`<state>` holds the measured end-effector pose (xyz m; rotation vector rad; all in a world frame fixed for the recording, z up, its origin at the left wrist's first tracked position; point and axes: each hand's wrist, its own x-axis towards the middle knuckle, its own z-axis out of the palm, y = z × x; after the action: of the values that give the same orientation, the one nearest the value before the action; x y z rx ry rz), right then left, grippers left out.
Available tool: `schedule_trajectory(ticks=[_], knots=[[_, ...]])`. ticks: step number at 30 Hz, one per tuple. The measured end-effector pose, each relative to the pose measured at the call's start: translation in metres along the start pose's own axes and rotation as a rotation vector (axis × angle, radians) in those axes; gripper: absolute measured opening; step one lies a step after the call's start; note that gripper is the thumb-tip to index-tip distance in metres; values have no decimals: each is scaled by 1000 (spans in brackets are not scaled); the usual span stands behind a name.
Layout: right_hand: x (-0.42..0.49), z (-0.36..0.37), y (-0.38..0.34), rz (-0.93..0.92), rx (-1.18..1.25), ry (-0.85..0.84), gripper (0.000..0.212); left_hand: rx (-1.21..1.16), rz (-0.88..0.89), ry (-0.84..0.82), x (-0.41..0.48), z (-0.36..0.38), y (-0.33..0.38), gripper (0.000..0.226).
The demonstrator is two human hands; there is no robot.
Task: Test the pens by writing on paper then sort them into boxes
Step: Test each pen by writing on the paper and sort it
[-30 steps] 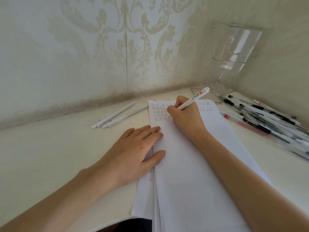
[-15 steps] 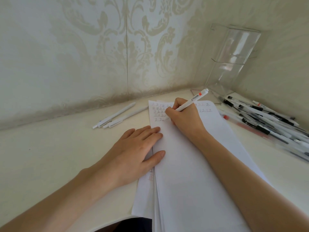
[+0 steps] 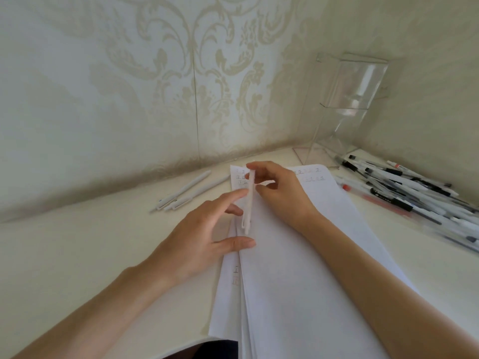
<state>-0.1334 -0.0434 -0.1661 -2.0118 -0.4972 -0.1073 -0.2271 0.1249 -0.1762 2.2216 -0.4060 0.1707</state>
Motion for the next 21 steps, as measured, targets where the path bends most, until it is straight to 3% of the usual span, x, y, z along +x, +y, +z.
schedule_trajectory(ticks=[2,5,14,17,19,21], knots=[[-3,-1,-3,-2,108,-46,42,17,73,-7,1,-1,-2,60],[-7,-3,-8,46,318,-76,28,29,108,-8,2,0,-5,58],[-10,2,-15,53,339,-84,23,167,219,44,3,-4,-11,52],[-10,2,-12,51,292,-118,30,306,228,245,10,-11,-22,33],[-9,2,-10,60,207,-121,39,406,127,429,12,-19,-32,19],[-10,0,-9,57,121,-106,41,486,13,480,11,-28,-41,17]])
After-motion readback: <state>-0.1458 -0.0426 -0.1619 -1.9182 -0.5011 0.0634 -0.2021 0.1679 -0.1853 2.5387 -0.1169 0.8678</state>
